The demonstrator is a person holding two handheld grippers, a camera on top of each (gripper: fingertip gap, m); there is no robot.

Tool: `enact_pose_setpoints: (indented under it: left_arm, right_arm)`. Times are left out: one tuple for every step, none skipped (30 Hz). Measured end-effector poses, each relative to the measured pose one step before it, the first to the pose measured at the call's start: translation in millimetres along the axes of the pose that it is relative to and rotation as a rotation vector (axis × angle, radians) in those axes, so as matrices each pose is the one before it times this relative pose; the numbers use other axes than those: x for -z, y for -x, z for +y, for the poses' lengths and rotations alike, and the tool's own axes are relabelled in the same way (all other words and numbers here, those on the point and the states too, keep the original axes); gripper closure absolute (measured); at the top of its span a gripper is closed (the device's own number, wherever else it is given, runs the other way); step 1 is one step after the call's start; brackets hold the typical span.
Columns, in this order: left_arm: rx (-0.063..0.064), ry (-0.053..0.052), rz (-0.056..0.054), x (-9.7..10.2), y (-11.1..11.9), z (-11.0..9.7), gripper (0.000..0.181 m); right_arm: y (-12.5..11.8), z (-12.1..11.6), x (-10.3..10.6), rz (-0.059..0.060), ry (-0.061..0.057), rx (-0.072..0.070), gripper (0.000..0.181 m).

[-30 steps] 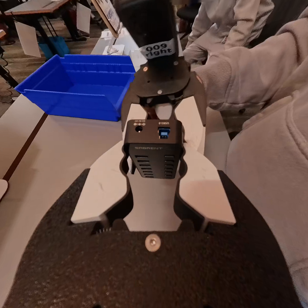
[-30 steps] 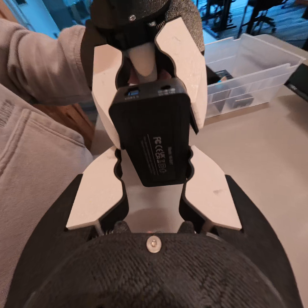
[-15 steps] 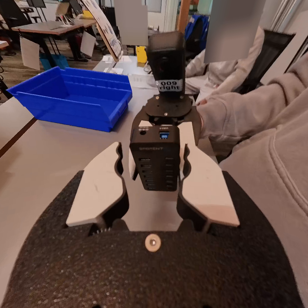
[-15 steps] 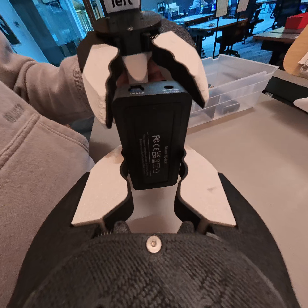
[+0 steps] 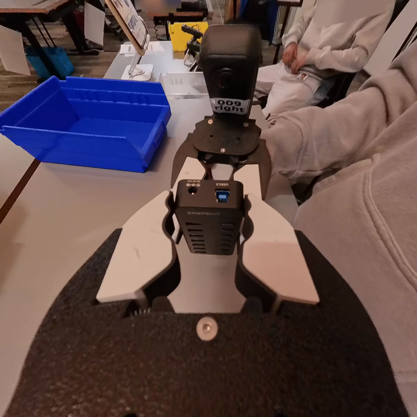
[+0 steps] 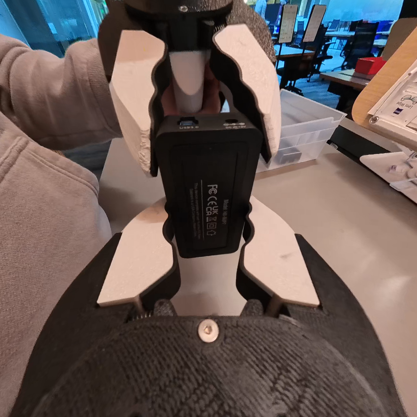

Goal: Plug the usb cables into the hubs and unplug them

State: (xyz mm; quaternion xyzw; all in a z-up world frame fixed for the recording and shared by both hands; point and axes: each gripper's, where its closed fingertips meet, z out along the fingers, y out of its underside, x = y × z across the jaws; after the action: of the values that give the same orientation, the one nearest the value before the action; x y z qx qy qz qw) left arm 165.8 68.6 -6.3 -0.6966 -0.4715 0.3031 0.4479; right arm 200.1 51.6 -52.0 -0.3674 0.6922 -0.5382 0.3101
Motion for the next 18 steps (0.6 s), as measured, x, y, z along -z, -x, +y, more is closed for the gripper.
enact_pose_setpoints:
  left_arm:
    - [0.0067,-0.0133,0.0072,-0.31,-0.51,-0.68,0.124]
    - [0.002,-0.0094,0.0067,-0.63,-0.75,-0.23,0.124]
    - [0.0008,-0.0014,0.0064,-1.02,-0.75,1.27,0.124]
    - [0.0024,0.001,0.0018,-1.25,-0.23,1.74,0.124]
    - [0.002,-0.0022,-0.006,-1.59,0.35,1.07,0.124]
    - [-0.0038,0.0041,-0.0008,-1.58,-0.68,1.6,0.124]
    - [-0.0033,0.0072,0.0063,-1.71,-1.46,1.62,0.124]
    - [0.004,-0.0002,0.0021,-1.6,-0.63,0.26,0.124]
    - [0.0001,0.0015,0.0027,-1.19,-0.45,0.61,0.124]
    - [-0.0018,0.0046,0.0078,-0.63,-1.12,1.16,0.124]
    - [0.0025,0.0001,0.0006,-0.16,-0.1,0.81,0.124]
    - [0.008,-0.0083,-0.0029,0.37,0.38,-0.23,0.124]
    - [0.0185,-0.0136,-0.0026,0.5,0.5,-0.87,0.124]
    - [0.0269,-0.0123,0.0025,0.77,0.25,-0.64,0.124]
    - [0.0256,-0.0058,-0.0023,1.07,0.87,-0.14,0.124]
    - [0.0214,-0.0007,-0.0137,1.92,1.65,-0.53,0.124]
    - [0.0126,-0.0048,-0.0254,3.39,2.42,-1.83,0.12]
    - [0.0033,-0.0075,-0.035,5.3,3.26,-2.33,0.114]
  right_arm:
    - [0.88,-0.97,0.4,-0.0026,-0.0158,-0.0016,0.122]
    - [1.05,-2.41,0.72,-0.0044,-0.0249,-0.005,0.121]
    - [1.43,-4.48,1.01,-0.0087,-0.0392,-0.0129,0.12]
    - [1.03,-4.69,0.85,-0.0088,-0.0406,-0.0197,0.118]
    - [-0.37,-3.6,0.63,-0.0009,-0.031,-0.0181,0.117]
    - [0.19,-2.76,0.54,-0.0027,-0.0234,-0.0072,0.116]
    - [0.75,-1.43,0.2,-0.0019,-0.012,0.0036,0.116]
    - [0.13,2.7,-0.66,0.0059,0.0188,0.0107,0.117]
    - [0.19,3.52,-0.59,0.003,0.0288,0.0054,0.119]
    - [2.09,3.68,-0.39,-0.0161,0.0306,-0.0019,0.12]
    - [-0.16,1.51,-0.19,-0.0016,0.0146,-0.0001,0.12]
    - [-0.32,-0.96,0.55,0.0023,-0.0061,0.0009,0.12]
    - [0.06,-1.28,0.17,-0.0055,-0.0077,-0.0159,0.12]
    - [0.04,-0.78,-0.53,-0.0088,-0.0051,-0.0221,0.12]
    - [-0.41,-0.75,-1.04,-0.0038,-0.008,-0.0156,0.12]
    - [-1.12,-0.63,-1.21,0.0056,-0.0083,-0.0039,0.12]
    - [-1.4,-0.46,-0.71,0.0045,-0.0044,-0.0039,0.12]
    - [-2.88,-2.0,0.27,0.0132,-0.0129,-0.0057,0.12]
